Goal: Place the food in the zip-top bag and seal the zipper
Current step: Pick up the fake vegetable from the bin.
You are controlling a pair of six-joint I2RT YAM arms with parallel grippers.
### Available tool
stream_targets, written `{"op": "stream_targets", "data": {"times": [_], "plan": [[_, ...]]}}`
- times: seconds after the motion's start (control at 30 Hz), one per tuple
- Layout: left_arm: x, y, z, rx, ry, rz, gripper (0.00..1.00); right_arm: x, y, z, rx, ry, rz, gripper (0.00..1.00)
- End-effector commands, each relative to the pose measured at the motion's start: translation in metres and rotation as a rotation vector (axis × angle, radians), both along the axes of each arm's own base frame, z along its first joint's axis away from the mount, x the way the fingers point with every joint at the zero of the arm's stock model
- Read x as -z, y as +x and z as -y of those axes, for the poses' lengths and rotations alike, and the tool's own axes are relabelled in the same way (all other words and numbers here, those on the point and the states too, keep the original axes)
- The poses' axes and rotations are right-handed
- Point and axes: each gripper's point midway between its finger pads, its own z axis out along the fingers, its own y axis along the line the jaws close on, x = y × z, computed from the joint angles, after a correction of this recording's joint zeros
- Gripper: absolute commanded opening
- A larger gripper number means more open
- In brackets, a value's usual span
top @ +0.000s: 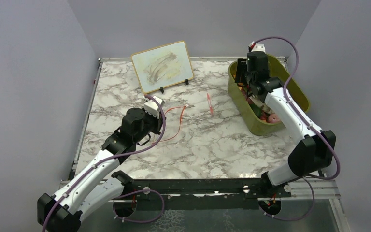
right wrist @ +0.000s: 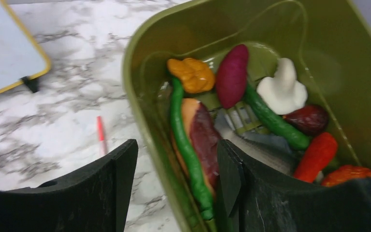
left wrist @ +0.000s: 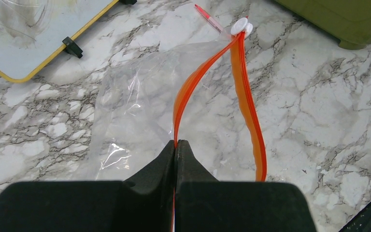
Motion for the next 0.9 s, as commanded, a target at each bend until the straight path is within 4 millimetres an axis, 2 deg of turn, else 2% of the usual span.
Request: {"op": "stream_targets", "data": {"times": [0.0,0.13,0.27,0.33,0.67,0.87], "plan": [[-0.007,-0.002,0.003,0.027,-0.023,0.036,0.00,0.000,0.023,0.040,0.125,-0.100,0.016,0.62],[-0.008,-0.003,0.003,0.033,-0.023,0.043,0.00,0.028,0.039,0.067,0.183,-0.152,-0.002,0.62],[-0.010,-0.003,0.003,0.037,-0.023,0.051,0.00,0.067,0.057,0.082,0.184,-0.122,-0.065,0.66],[-0.010,-0.003,0.003,0.037,-0.022,0.051,0.00,0.078,0.066,0.087,0.178,-0.096,-0.076,0.67],[-0.011,-0.005,0.002,0.044,-0.020,0.059,0.00,0.118,0.107,0.090,0.151,-0.039,-0.114,0.66],[-0.013,-0.006,0.000,0.037,-0.022,0.068,0.00,0.134,0.112,0.092,0.156,-0.038,-0.136,0.70]]}}
